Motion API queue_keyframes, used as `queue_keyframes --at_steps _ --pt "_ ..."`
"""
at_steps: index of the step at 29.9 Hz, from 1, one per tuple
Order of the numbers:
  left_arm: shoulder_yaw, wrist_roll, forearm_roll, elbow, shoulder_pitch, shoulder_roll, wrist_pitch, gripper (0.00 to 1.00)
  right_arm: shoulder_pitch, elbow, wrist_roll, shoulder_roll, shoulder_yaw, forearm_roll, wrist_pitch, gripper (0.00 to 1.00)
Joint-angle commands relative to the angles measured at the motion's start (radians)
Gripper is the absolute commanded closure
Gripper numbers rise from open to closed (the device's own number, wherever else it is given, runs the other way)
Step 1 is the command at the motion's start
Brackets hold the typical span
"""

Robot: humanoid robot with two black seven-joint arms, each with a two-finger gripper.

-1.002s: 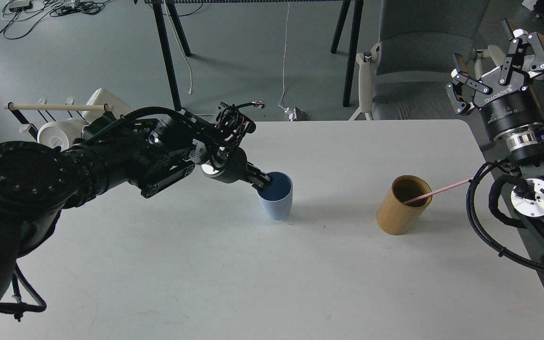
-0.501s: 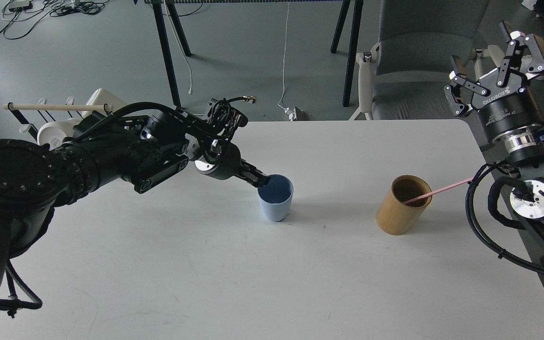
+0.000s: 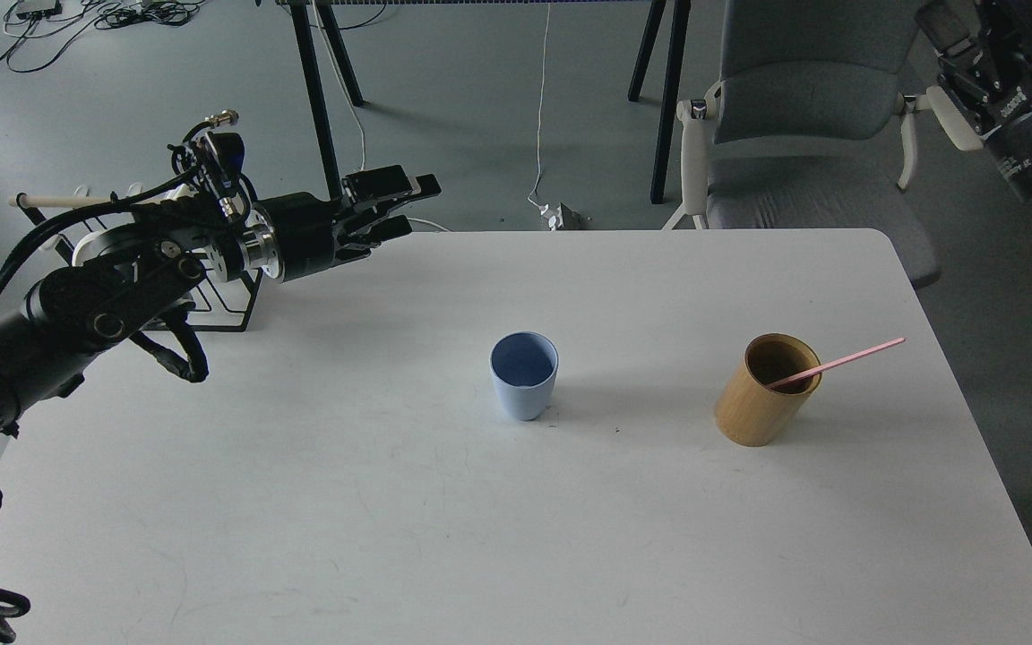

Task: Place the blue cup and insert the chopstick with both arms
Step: 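Withdraw the left arm toward the rack and lower the right gripper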

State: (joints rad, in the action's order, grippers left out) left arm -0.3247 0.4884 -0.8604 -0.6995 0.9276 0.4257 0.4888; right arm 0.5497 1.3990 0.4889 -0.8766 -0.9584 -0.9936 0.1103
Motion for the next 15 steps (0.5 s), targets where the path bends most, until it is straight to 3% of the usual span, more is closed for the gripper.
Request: queue_keyframes --at_steps 1,4,10,15 --pt "-0.227 0.0 0.064 -0.167 -0.142 0.05 0.0 0.09 -0.056 0.041 0.0 -0.113 0.044 -0.123 0.199 0.09" --pt "-0.393 0.0 0.128 -0.262 -0.249 0.058 0.0 0.09 -0.118 0.043 0.0 -0.143 0.056 -0.221 0.372 0.09" --pt "-0.51 0.0 0.218 -0.308 -0.342 0.05 0.0 0.08 -0.283 0.034 0.0 -0.113 0.075 -0.29 0.378 0.09" --pt "-0.504 0.0 0.218 -0.308 -0.346 0.05 0.0 0.08 -0.393 0.008 0.0 0.057 0.064 -0.33 0.378 0.09"
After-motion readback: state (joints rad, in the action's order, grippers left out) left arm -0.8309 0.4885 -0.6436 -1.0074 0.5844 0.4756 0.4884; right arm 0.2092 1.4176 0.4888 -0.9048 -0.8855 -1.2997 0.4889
